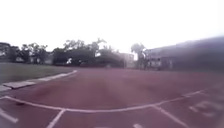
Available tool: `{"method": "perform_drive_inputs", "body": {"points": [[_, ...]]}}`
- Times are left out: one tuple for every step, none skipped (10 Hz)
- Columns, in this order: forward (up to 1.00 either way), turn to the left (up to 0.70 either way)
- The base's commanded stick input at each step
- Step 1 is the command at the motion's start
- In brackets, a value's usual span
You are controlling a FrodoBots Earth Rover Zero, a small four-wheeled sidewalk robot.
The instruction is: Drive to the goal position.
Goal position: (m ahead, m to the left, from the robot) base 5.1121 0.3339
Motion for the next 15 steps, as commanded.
{"method": "perform_drive_inputs", "body": {"points": [[0.70, 0.00], [0.70, 0.00], [0.70, 0.00], [0.70, 0.00], [0.70, 0.00], [0.70, -0.02], [0.70, -0.03], [0.70, -0.07], [0.70, -0.14], [0.70, -0.24], [0.70, -0.18], [0.70, -0.05], [0.70, 0.00], [0.70, 0.00], [0.70, 0.00]]}}
